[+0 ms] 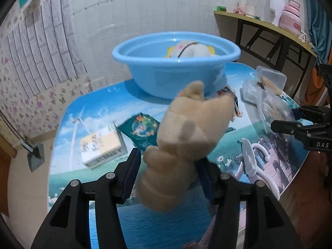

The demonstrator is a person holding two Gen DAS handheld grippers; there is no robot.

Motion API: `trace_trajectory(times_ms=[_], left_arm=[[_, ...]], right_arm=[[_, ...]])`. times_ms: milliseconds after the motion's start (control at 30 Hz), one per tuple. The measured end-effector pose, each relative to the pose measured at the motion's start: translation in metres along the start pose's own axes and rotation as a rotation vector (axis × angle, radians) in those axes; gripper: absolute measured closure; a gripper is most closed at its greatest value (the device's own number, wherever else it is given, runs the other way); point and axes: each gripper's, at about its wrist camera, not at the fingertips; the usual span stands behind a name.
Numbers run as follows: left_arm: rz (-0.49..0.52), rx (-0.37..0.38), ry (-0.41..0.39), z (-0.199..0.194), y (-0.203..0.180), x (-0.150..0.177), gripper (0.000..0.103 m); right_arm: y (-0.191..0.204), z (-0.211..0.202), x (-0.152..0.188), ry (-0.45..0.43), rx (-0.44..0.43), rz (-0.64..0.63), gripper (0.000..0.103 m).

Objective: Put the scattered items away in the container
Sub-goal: 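Lift the zip bag and tan plush dog and carry both toward the basin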

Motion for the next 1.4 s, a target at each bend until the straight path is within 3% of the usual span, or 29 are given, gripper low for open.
trace_trajectory(times_ms=[33, 100, 200, 333, 867, 1067, 1400], left_arm=[[-0.010, 0.006, 0.001, 0.000, 0.001, -0.001, 0.051], [-0.025, 0.014, -0.003, 0.000, 0.003, -0.001, 0.059], [-0.053, 0.035, -0.038, -0.009, 0.007, -0.002, 0.060], [-0.074, 0.031, -0.088, -0.023, 0.012, -0.005, 0.061], [-0.162, 0.021, -0.188, -0.065, 0.029, -0.025, 0.061], [-0.161, 0.011, -0.213, -0.073, 0.026, -0.035, 0.061], [-0.199, -0.023, -0.239, -0.079, 0.021, -0.054, 0.060]], right_arm=[[-0.001, 0.002, 0.000, 0.001, 0.000, -0.002, 0.050], [-0.002, 0.005, 0.000, 0.006, 0.000, 0.004, 0.050], [-0.006, 0.010, 0.001, 0.022, -0.007, 0.022, 0.071], [-0.006, 0.003, -0.001, -0.009, -0.021, 0.024, 0.075], [0.018, -0.049, -0.031, -0.173, -0.105, -0.007, 0.075], [0.024, -0.063, -0.048, -0.227, -0.175, 0.015, 0.075], [0.043, -0.071, -0.062, -0.268, -0.186, -0.026, 0.075]])
Point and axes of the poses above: each gripper's, at about its wrist camera, not at the fingertips, and z roughly the way its jaws point, y to its left, x to its underside
